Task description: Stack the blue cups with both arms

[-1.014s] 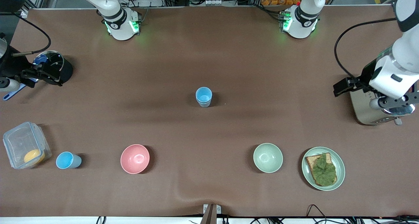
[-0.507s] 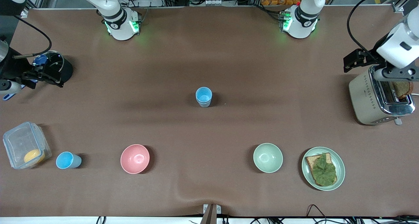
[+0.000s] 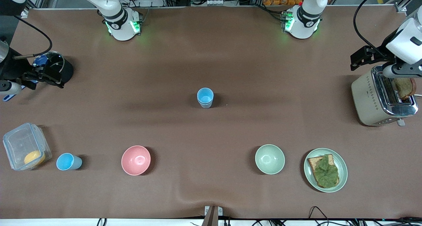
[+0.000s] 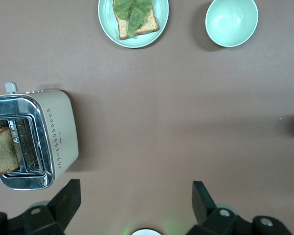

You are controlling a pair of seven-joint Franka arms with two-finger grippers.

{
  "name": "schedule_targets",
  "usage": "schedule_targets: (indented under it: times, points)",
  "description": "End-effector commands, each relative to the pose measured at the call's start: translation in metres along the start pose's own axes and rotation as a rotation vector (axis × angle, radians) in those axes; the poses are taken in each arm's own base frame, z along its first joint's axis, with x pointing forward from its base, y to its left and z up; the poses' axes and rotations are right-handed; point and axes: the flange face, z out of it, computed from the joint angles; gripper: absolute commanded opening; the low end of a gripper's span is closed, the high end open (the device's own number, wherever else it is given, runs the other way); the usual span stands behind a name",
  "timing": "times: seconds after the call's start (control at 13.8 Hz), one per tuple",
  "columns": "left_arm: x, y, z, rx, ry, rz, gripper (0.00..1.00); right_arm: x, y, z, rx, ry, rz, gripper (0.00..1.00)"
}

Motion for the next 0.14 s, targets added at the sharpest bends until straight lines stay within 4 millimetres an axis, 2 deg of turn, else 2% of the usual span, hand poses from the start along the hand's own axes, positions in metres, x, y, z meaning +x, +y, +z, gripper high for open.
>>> schedule_targets:
  times: [0.0,0.07]
  points:
    - [-0.002,0.0011,-0.0092,-0.005,0.02,0.028,1.0,-0.0024,-0.0014,-0.0103,0.011,0.008,-0.004,1.0]
    - [-0.0021,0.0025,-0.0093,-0.01,0.02,0.03,1.0,-0.0043,-0.0033,-0.0134,0.014,0.011,-0.008,1.0]
